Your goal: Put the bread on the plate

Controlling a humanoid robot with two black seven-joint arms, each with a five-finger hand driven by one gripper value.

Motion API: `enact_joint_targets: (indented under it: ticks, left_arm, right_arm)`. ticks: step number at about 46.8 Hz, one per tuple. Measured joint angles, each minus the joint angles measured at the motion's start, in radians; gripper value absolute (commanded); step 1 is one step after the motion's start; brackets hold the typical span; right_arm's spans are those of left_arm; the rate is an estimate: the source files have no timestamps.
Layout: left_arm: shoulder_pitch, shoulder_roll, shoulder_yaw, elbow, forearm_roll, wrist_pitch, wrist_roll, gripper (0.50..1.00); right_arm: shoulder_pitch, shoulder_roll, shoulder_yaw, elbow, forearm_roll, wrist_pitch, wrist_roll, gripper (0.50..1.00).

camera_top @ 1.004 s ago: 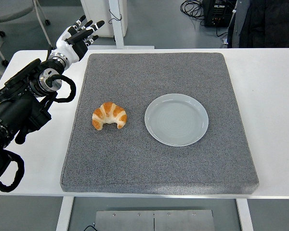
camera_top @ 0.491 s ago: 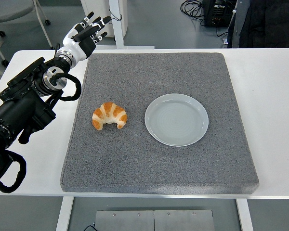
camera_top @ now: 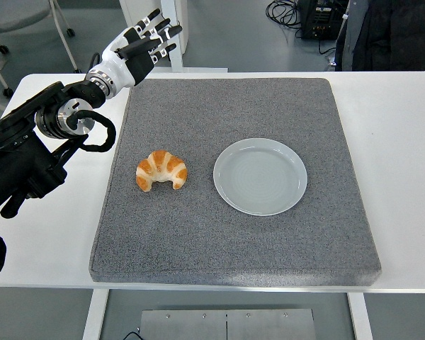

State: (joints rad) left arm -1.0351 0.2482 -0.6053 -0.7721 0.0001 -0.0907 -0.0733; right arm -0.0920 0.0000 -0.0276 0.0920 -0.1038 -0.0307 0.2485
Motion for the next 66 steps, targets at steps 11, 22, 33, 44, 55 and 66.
enact_joint_targets:
  ticks: [11,22,33,44,55,66]
  left_arm:
    - [0.005,0.076,0.057,-0.097,0.036,0.001,-0.002,0.993]
    - [0.003,0.189,0.097,-0.175,0.068,-0.083,0.074,0.993]
    - [0.007,0.313,0.103,-0.315,0.072,-0.115,0.139,0.993]
    - [0.022,0.395,0.119,-0.429,0.185,-0.105,0.127,0.993]
    - [0.035,0.462,0.115,-0.514,0.379,-0.115,0.122,0.993]
    - [0.035,0.483,0.120,-0.538,0.582,-0.114,0.122,0.993]
  right_arm:
    - [0.000,0.000,0.000,0.000,0.000,0.000,0.000,1.000]
    - [0.000,0.000,0.000,0.000,0.000,0.000,0.000,1.000]
    - [0.000,0.000,0.000,0.000,0.000,0.000,0.000,1.000]
    - [0.000,0.000,0.000,0.000,0.000,0.000,0.000,1.000]
    - [0.000,0.000,0.000,0.000,0.000,0.000,0.000,1.000]
    - [0.000,0.000,0.000,0.000,0.000,0.000,0.000,1.000]
